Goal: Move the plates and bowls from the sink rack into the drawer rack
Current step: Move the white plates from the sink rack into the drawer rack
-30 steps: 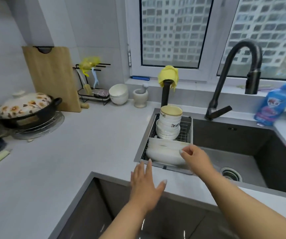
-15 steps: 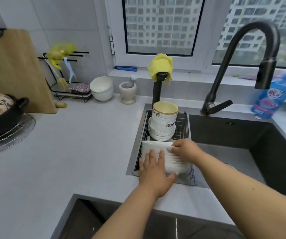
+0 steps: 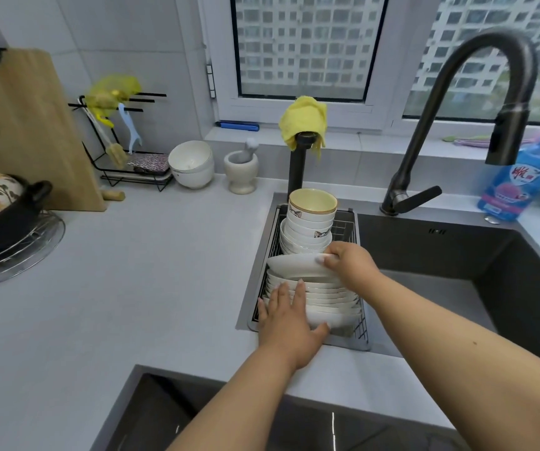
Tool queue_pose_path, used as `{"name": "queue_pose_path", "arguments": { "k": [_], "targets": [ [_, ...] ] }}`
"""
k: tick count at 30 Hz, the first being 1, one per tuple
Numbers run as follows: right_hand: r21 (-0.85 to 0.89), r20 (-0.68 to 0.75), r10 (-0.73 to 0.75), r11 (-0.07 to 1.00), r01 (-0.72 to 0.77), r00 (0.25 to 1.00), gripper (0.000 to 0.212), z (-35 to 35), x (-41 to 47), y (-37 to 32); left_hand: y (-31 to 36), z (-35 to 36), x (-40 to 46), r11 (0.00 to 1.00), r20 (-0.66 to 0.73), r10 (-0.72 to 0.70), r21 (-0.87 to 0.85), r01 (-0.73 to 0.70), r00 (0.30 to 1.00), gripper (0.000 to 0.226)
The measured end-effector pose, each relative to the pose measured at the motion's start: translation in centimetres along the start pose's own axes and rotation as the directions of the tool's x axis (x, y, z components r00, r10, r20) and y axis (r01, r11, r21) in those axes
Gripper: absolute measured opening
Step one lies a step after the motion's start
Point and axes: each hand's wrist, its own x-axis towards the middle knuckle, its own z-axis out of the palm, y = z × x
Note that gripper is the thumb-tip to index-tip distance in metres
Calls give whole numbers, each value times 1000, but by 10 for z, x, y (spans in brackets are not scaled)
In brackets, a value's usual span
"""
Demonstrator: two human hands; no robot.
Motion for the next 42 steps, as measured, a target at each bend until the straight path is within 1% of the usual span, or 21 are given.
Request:
{"name": "queue_pose_path", "arguments": {
  "k": [3,5,7,9,11,12,13,15,16,17,18,20,24,28,30,33,35,37,38,40,42],
  "targets": [
    [24,-49,-31,999,32,998,23,-10,-8,-7,0,-2,-1,999,-22,-16,-38,16,1000,82],
    [35,-95,-54,998,58,994,23,-19,-18,-13,1,-6,-2,991,-75,-54,-130,44,996,79],
    [46,-142,-81,995,88,987,23,-31,-32,-20,1,-12,-6,959,-170,-102,-277,52,980,72],
    [59,-175,-121,989,134,977,21,-42,-51,-27,3,-23,-17,877,-271,-169,-480,19,948,57],
    [64,-190,-173,980,188,966,20,-52,-73,-33,10,-39,-35,722,-294,-277,-692,-3,915,39],
    [60,-193,-201,975,216,960,19,-56,-86,-36,14,-47,-45,624,-256,-331,-782,7,908,31],
    [51,-195,-232,968,246,953,18,-60,-99,-38,19,-56,-55,501,-200,-374,-865,16,906,26],
    [44,-187,-295,950,308,937,18,-64,-124,-42,28,-72,-75,178,-65,-423,-984,13,904,27],
    [42,-176,-327,940,339,928,18,-65,-137,-45,34,-79,-86,9,-3,-421,-1000,1,907,29],
    [35,-163,-360,928,370,919,17,-66,-150,-47,38,-83,-98,-116,38,-417,-993,-12,908,31],
    [26,-146,-392,916,400,908,15,-66,-162,-49,41,-87,-110,-206,66,-411,-978,-21,909,33],
    [1,-109,-441,896,444,891,12,-66,-185,-52,46,-90,-137,-318,115,-415,-948,-26,903,36],
    [56,-46,-525,848,527,850,20,-58,-222,-56,47,-87,-194,-384,159,-499,-922,-53,852,23],
    [201,-43,-566,803,561,824,26,-35,-249,-63,42,-77,-246,-369,137,-613,-921,-128,778,31],
    [266,-70,-561,786,558,825,21,-18,-257,-69,34,-72,-271,-349,120,-679,-921,-175,724,35],
    [310,-64,-565,772,555,823,6,8,-271,-84,18,-65,-315,-347,109,-767,-900,-265,633,29],
    [325,-47,-534,791,519,844,16,29,-285,-97,2,-58,-344,-332,108,-819,-890,-312,564,25],
    [376,57,-467,829,414,883,35,47,-299,-108,-12,-52,-373,-337,112,-854,-863,-376,509,26],
    [436,185,-410,849,299,893,42,54,-308,-114,-19,-47,-387,-340,113,-867,-846,-411,486,26],
    [608,477,-337,794,-28,812,47,72,-332,-130,-30,-39,-421,-332,124,-891,-833,-442,437,24],
    [687,647,-333,644,-336,685,30,68,-346,-128,-27,-32,-431,-365,143,-882,-811,-458,448,24]
  ]
}}
